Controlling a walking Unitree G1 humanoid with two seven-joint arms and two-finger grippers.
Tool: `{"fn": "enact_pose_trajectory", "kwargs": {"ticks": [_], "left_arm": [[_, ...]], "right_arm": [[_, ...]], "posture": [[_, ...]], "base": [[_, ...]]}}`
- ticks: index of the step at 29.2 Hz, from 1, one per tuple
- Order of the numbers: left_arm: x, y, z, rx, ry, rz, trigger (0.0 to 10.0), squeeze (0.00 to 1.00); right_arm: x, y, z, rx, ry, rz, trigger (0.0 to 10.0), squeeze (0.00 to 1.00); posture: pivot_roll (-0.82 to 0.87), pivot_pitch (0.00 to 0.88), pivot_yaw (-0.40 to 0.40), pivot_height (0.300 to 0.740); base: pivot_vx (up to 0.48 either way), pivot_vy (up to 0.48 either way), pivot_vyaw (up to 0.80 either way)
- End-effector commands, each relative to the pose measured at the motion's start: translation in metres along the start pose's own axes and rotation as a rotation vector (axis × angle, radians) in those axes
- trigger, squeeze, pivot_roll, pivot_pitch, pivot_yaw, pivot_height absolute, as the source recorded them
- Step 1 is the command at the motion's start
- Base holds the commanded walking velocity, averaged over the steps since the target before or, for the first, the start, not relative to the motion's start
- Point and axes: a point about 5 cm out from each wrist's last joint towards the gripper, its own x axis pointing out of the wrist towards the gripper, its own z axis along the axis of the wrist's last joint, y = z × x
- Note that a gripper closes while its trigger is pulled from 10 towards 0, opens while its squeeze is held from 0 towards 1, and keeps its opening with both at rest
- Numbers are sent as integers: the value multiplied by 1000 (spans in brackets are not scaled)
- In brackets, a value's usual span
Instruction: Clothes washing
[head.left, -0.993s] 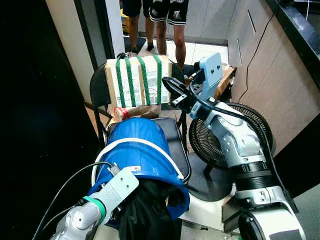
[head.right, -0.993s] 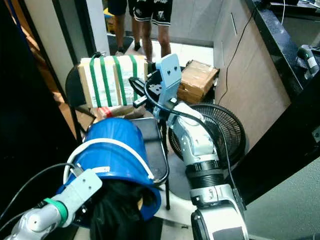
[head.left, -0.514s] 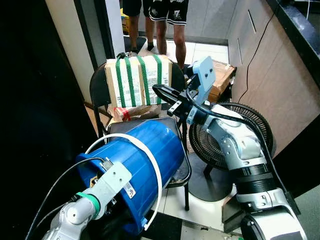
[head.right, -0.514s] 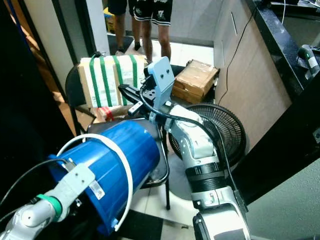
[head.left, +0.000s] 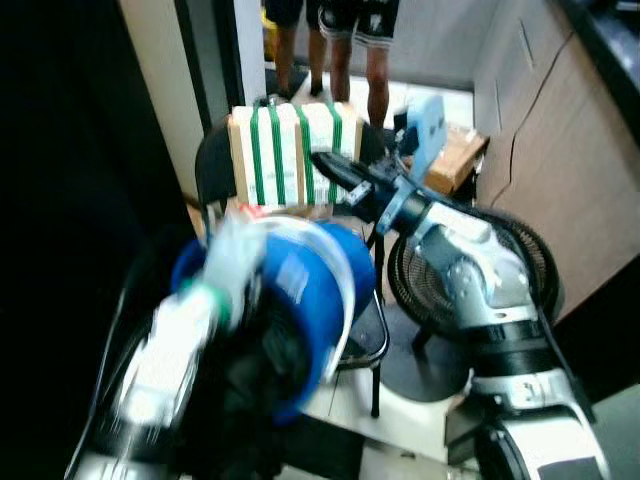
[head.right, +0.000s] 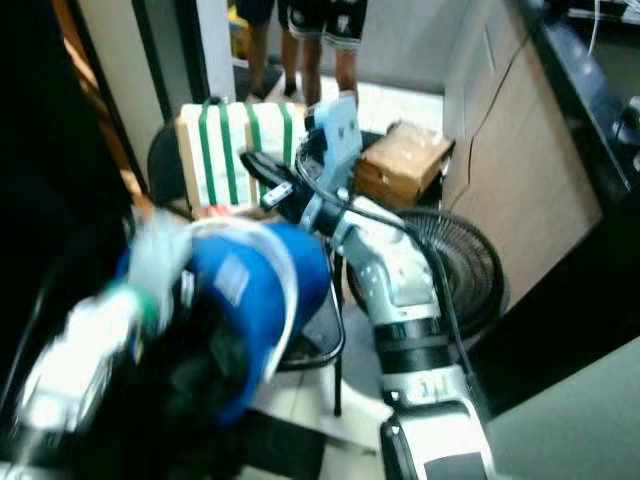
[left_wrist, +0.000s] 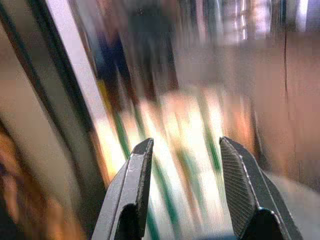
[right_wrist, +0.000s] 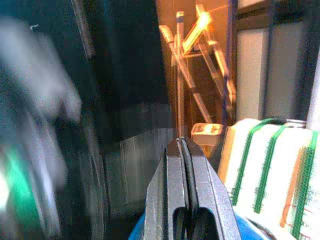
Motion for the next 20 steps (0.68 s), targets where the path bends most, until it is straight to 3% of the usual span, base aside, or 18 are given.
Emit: {"fn": "enact_pose_trajectory", "kwargs": {"ticks": [1,5,11,20], "left_arm": [[6,16,18,-31,-99,67,10000,0],[10,21,29,-23,-134,58,10000,0],[5,16,16,-30,-111,38,10000,0],[6,24,6,-48,-102,69,10000,0]], "right_arm": [[-3,-7,6,26,-34,-41,10000,0],[-6,-11,6,29,-41,-70,10000,0],[-8,-11,4,37,-34,-77,10000,0],[-7,-11,3,47,-27,-71,10000,0]], "posture": [[106,75,51,740],[103,74,59,740],[104,77,65,740],[103,77,55,740]], "base": [[0,0,0],[0,0,0],[0,0,0],[0,0,0]]}}
